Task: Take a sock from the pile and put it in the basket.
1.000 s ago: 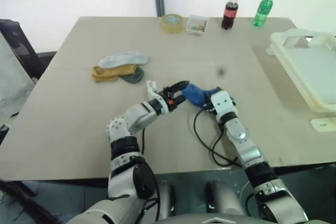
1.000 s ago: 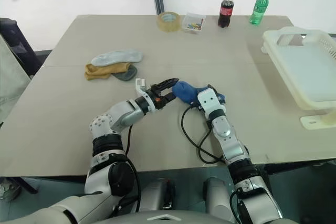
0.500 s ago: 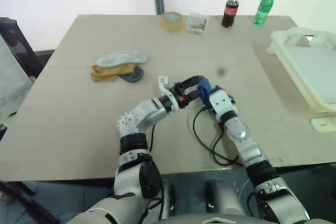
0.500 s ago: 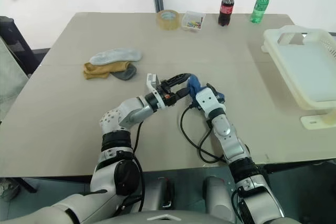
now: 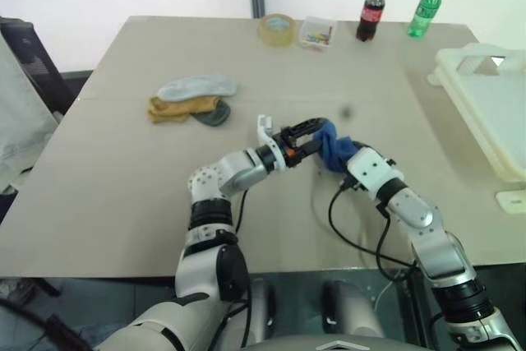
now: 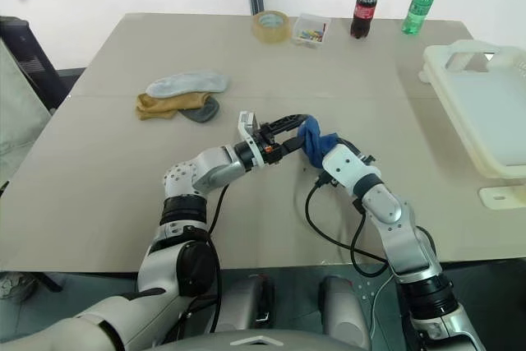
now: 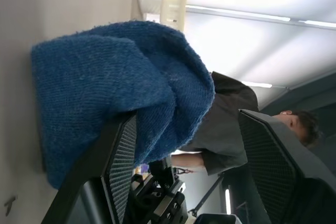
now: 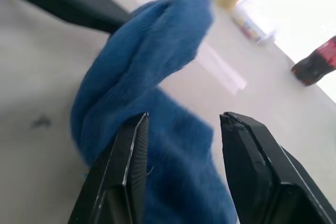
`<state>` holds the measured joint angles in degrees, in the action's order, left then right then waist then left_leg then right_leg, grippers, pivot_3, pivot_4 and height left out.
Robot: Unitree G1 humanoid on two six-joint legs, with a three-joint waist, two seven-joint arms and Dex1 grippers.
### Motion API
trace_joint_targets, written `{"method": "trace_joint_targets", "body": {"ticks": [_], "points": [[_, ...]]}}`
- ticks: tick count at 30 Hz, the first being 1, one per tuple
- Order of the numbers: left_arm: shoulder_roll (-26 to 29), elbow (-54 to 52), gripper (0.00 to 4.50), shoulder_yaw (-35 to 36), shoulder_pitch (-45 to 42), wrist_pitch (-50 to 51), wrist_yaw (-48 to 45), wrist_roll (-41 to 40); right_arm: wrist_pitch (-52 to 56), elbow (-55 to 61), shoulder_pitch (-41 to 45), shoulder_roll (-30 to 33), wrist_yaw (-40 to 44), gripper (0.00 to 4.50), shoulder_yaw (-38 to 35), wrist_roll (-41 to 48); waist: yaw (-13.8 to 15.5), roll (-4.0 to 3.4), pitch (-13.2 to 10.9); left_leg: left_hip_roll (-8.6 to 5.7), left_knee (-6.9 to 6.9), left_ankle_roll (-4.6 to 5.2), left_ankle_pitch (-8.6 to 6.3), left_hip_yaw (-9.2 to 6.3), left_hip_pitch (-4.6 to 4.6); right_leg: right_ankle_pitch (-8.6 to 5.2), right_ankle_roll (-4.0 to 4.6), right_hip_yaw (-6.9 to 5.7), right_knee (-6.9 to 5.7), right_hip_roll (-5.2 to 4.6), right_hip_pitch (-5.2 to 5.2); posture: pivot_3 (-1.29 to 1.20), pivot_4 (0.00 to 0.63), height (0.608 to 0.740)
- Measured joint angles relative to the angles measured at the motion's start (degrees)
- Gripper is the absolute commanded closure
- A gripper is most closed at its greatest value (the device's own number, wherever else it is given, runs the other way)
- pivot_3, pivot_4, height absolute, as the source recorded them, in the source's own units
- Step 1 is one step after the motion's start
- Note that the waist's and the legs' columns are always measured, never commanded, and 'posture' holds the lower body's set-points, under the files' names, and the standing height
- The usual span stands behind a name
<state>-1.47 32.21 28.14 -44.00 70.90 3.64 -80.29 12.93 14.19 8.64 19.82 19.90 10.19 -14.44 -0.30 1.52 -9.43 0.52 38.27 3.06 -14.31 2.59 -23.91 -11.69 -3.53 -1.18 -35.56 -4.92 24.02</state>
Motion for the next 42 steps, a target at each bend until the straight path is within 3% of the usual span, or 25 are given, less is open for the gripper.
{"method": "trace_joint_targets", "body": {"ticks": [1, 4, 5, 7, 8, 11, 13, 17, 20, 29, 35, 42], "points": [[0.00, 0.31, 1.29, -0.47, -0.35, 0.02, -0.34, 0.43, 0.86, 0.78, -0.61, -0.02, 0.05, 2.30, -0.64, 0.54, 0.09, 0.01, -0.02, 0.00, 0.00, 0.00, 0.00, -0.04, -0.02, 0.00, 0.00, -0.04, 0.00, 0.00, 0.00, 0.00, 0.150, 0.740], [-0.01, 2.30, 1.23, -1.67, -1.72, 0.17, -2.70, 2.39, 7.43, 5.70, -3.10, -2.69, -0.18, 1.53, -6.49, 5.72, 0.38, 0.03, -0.07, 0.01, 0.01, -0.01, 0.00, -0.03, -0.04, 0.02, -0.03, -0.03, 0.01, -0.01, 0.00, 0.00, 0.150, 0.740], [0.03, 3.11, 1.23, -1.86, -2.25, 0.26, -3.63, 3.46, 10.91, 7.93, -3.81, -5.53, -0.69, 0.85, -9.65, 9.29, 0.46, 0.04, -0.10, 0.02, 0.00, 0.00, 0.00, -0.03, -0.04, 0.04, -0.06, -0.03, 0.01, 0.00, 0.00, 0.00, 0.150, 0.740], [0.04, 4.39, 1.23, -2.30, -2.85, 0.41, -4.88, 4.96, 16.88, 10.87, -3.78, -11.84, -3.22, 0.04, -15.54, 15.56, 0.48, 0.02, -0.12, 0.08, -0.01, 0.01, -0.01, -0.08, -0.04, 0.06, -0.10, -0.08, 0.00, 0.02, 0.01, 0.00, 0.150, 0.740], [0.03, 5.24, 1.23, -3.46, -3.36, 0.83, -5.93, 6.50, 21.48, 12.45, -2.96, -15.99, -5.35, 0.04, -20.07, 20.67, 0.65, 0.00, -0.14, 0.08, 0.00, 0.07, -0.04, -0.12, -0.05, 0.06, -0.09, -0.13, -0.01, 0.01, 0.00, 0.00, 0.150, 0.740], [-0.05, 6.04, 1.23, -4.06, -3.73, 1.16, -6.86, 7.71, 25.08, 13.53, -1.98, -17.18, -6.69, 0.04, -23.53, 24.79, 0.82, -0.02, -0.16, 0.08, 0.02, 0.22, -0.13, -0.11, -0.05, 0.03, -0.03, -0.12, -0.01, -0.04, 0.00, 0.00, 0.150, 0.740], [-0.26, 7.74, 1.23, -5.00, -4.62, 1.20, -8.90, 10.56, 32.00, 15.71, 1.87, -18.88, -8.28, 0.04, -29.73, 33.47, 0.95, -0.05, -0.19, 0.08, 0.02, 0.24, -0.14, -0.13, -0.06, 0.01, 0.01, -0.13, -0.01, -0.04, 0.00, 0.00, 0.150, 0.740], [-0.59, 9.64, 1.23, -5.21, -5.95, 1.03, -11.43, 13.71, 39.29, 16.00, 2.46, -12.43, -4.85, 0.04, -27.84, 38.98, 1.11, -0.10, -0.22, 0.04, 0.02, 0.27, -0.15, -0.17, -0.08, 0.00, 0.03, -0.18, -0.01, -0.06, 0.00, 0.00, 0.150, 0.740], [-0.91, 10.65, 1.23, -5.14, -6.73, 0.80, -13.01, 15.53, 41.41, 15.33, 2.51, -11.57, -3.95, 0.04, -25.98, 41.52, 1.09, -0.11, -0.22, 0.01, 0.01, 0.27, -0.15, -0.19, -0.09, 0.01, 0.02, -0.20, -0.01, -0.04, 0.00, 0.00, 0.150, 0.740], [-1.29, 11.23, 1.23, -3.93, -7.13, 0.89, -15.83, 18.37, 40.62, 9.07, 6.34, -9.72, -4.14, 0.04, -21.15, 41.84, 1.06, -0.11, -0.22, 0.01, 0.04, 0.28, -0.15, -0.19, -0.09, 0.09, -0.13, -0.19, -0.05, -0.04, -0.01, 0.00, 0.150, 0.740], [-1.42, 10.91, 1.23, -3.89, -7.09, 1.28, -16.43, 19.71, 40.98, 2.38, 9.52, -12.09, -10.51, 0.04, -22.66, 40.20, 1.07, -0.11, -0.22, 0.00, 0.04, 0.27, -0.15, -0.19, -0.09, 0.13, -0.19, -0.20, -0.08, -0.04, 0.00, 0.00, 0.150, 0.740], [-1.91, 9.56, 1.23, -3.71, -6.60, 1.81, -16.63, 21.19, 47.25, 3.08, 9.97, -11.64, -13.04, 0.04, -24.85, 42.67, 1.02, -0.13, -0.20, 0.01, 0.04, 0.27, -0.15, -0.21, -0.07, 0.14, -0.20, -0.21, -0.10, -0.04, -0.02, 0.00, 0.150, 0.740]]}}
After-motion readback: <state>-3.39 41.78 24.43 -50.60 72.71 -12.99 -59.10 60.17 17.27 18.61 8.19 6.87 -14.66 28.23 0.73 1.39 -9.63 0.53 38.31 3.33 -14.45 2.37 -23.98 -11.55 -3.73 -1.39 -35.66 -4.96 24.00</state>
